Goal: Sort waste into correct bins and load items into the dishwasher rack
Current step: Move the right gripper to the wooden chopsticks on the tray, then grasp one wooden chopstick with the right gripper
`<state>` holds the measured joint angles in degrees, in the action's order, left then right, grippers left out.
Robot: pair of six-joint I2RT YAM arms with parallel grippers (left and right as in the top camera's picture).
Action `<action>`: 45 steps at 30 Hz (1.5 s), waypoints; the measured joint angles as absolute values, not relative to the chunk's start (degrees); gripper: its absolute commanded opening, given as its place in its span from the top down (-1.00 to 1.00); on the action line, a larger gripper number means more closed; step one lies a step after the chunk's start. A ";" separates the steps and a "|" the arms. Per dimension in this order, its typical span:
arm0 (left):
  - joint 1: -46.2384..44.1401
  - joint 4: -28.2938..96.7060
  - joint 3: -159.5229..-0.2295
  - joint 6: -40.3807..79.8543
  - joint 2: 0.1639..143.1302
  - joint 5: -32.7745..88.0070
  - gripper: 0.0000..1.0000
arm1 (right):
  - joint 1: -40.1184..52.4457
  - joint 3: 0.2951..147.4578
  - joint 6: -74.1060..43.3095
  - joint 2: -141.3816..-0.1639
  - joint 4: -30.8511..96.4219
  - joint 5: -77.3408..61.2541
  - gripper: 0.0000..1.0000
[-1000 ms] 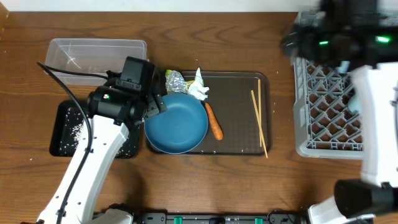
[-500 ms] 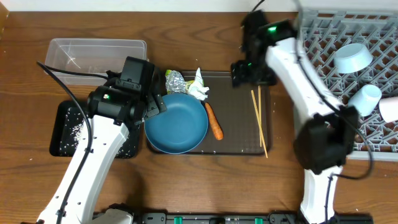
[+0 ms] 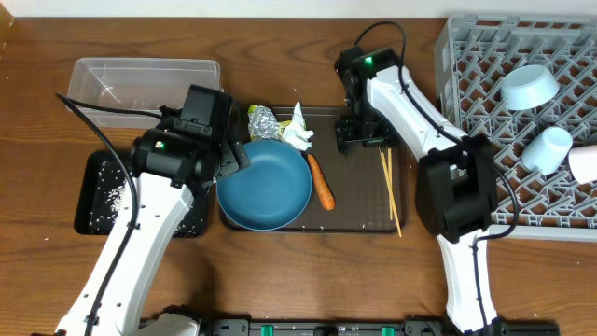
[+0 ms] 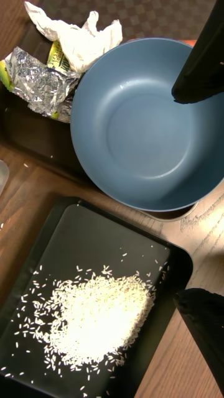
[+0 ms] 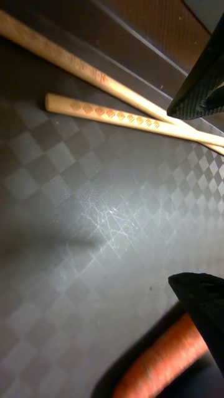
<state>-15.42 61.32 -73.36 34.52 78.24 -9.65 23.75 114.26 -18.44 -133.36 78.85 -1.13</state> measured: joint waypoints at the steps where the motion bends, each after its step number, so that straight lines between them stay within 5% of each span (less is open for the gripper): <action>1: -15.42 61.32 -73.36 34.52 78.24 -9.65 -0.96 | 23.75 114.26 -18.41 -133.62 78.81 -0.99 -0.61; 41: -15.42 61.32 -73.36 34.50 78.24 -9.65 -0.96 | 22.68 106.65 -15.99 -133.67 71.48 3.68 -0.38; 45: -15.42 61.32 -73.36 34.50 78.22 -9.65 -0.96 | 22.68 106.65 -15.40 -133.67 71.24 3.40 -0.22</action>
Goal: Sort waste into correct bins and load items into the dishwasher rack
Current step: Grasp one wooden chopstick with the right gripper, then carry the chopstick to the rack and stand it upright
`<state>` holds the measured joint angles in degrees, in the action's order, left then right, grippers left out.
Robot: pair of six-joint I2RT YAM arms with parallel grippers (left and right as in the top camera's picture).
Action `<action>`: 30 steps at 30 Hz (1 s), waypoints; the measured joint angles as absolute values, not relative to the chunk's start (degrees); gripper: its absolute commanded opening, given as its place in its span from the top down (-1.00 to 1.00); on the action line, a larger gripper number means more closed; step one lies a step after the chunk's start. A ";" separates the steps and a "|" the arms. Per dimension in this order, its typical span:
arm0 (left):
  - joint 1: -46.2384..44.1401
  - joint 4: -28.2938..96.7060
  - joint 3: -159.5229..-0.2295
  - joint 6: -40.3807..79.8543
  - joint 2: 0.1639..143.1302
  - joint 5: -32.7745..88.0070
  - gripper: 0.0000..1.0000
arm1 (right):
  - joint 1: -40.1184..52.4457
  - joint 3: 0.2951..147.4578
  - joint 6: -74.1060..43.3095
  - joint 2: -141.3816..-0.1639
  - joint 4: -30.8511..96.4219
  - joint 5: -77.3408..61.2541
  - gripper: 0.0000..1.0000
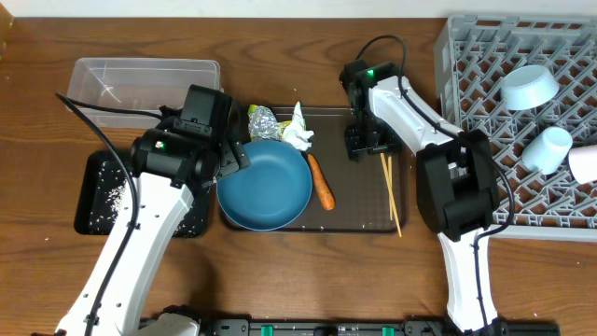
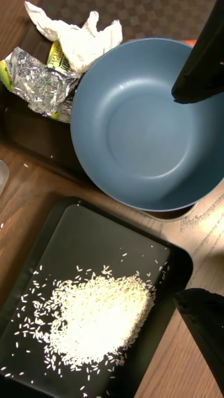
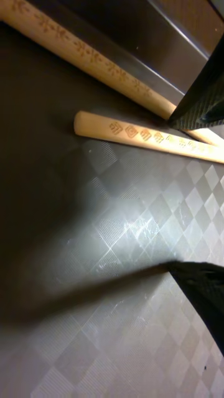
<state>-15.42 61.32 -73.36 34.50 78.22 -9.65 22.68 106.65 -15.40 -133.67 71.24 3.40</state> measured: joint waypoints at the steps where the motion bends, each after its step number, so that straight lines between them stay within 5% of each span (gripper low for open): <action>1: -15.42 61.34 -73.36 34.52 78.24 -9.65 -0.96 | 22.68 106.63 -15.25 -133.67 71.16 3.38 -0.14; 11: -15.42 61.32 -73.36 34.50 78.24 -9.65 -0.96 | 22.68 105.73 -15.03 -133.43 70.02 2.59 -0.01; 17: -15.42 61.32 -73.36 34.50 78.22 -9.65 -0.96 | 22.70 103.02 -14.90 -132.03 67.64 1.04 0.35; 22: -15.42 61.30 -73.36 34.50 78.22 -9.65 -0.96 | 22.68 102.56 -14.79 -131.90 68.25 0.73 0.97; 30: -15.42 61.32 -73.36 34.50 78.24 -9.65 -0.96 | 22.61 102.67 -14.81 -131.50 70.24 1.58 0.98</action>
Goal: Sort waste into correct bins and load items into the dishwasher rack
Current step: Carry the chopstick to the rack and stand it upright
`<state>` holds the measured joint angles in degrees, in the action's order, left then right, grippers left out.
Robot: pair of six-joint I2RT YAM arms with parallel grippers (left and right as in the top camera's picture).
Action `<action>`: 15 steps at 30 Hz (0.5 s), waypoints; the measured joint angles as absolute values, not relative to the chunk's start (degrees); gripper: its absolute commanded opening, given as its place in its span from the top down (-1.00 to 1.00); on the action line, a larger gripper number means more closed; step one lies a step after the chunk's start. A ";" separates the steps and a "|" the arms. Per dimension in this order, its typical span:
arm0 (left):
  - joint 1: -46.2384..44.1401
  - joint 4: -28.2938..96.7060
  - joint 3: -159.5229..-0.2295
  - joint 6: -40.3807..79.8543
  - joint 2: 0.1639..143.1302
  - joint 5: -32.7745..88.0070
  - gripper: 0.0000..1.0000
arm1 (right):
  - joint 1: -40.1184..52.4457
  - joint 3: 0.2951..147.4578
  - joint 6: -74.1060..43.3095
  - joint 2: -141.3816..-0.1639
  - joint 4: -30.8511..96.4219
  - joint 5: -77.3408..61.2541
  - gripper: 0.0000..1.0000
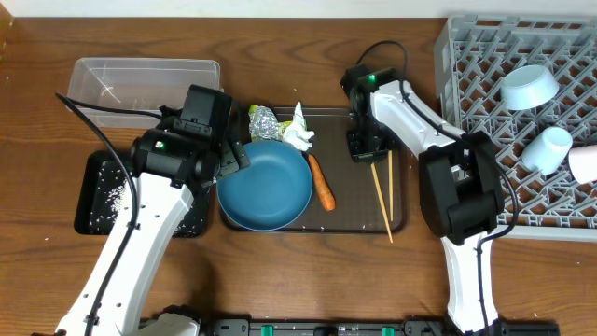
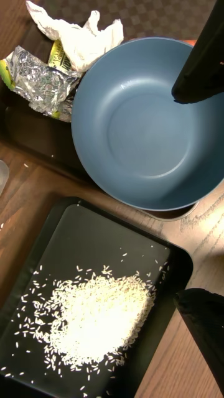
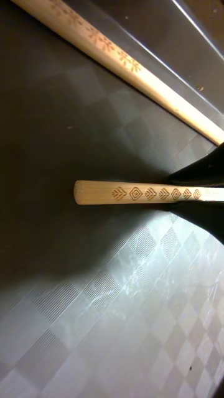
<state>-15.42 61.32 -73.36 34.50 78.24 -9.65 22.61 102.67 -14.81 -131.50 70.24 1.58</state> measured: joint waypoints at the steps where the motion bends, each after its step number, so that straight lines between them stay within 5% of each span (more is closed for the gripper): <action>1: -15.42 61.32 -73.36 34.52 78.22 -9.65 -0.95 | 22.59 102.85 -14.81 -131.50 70.54 1.61 0.98; 15: -15.42 61.34 -73.36 34.52 78.22 -9.65 -0.96 | 5.26 123.39 -12.53 -117.23 75.61 3.31 0.98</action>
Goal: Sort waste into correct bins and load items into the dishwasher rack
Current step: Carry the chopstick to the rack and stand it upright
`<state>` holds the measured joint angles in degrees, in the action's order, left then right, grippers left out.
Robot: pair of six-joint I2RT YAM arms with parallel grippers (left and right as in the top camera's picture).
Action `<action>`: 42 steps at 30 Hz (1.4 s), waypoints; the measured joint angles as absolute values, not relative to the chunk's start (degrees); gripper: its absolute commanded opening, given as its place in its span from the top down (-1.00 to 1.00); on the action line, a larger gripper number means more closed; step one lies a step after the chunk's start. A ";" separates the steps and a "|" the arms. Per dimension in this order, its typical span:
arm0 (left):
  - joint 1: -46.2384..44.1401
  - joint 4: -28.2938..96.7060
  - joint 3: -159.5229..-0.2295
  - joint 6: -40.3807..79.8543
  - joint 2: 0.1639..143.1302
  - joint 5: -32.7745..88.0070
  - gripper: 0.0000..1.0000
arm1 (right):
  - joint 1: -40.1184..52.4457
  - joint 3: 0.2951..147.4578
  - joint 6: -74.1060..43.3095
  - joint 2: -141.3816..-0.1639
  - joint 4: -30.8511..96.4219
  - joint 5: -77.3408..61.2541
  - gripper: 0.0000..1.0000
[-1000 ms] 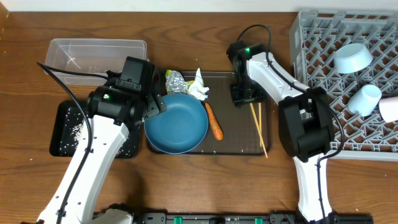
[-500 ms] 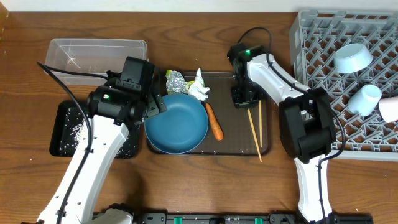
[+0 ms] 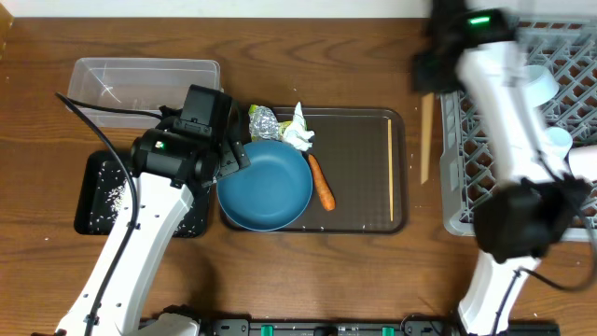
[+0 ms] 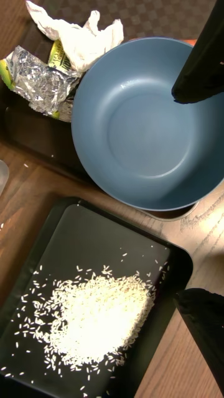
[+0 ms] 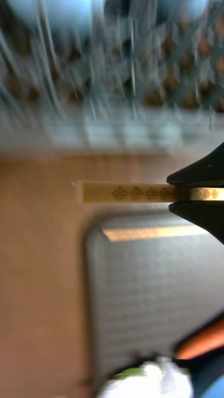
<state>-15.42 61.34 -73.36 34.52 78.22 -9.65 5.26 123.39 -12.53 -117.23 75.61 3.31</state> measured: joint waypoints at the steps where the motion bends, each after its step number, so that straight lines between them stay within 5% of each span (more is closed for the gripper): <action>1: -15.42 61.34 -73.36 34.52 78.22 -9.65 -0.96 | 3.40 124.03 -12.27 -116.40 75.53 3.49 0.98; 15: -15.42 61.34 -73.36 34.52 78.22 -9.65 -0.96 | -8.03 123.24 -5.28 -120.05 69.52 -0.56 0.95; 18: -15.42 61.32 -73.36 34.52 78.24 -9.65 -0.96 | -7.90 123.22 -4.10 -121.54 68.84 -1.85 0.77; 23: -15.42 61.32 -73.36 34.50 78.22 -9.65 -0.96 | -7.60 123.13 -2.96 -123.15 68.01 -2.70 0.12; 42: -15.42 61.30 -73.36 34.52 78.24 -9.65 -0.96 | -4.43 123.02 -2.79 -120.95 80.31 -19.68 0.06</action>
<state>-15.42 61.30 -73.36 34.52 78.24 -9.65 -4.43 123.02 -2.79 -120.95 80.31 -19.68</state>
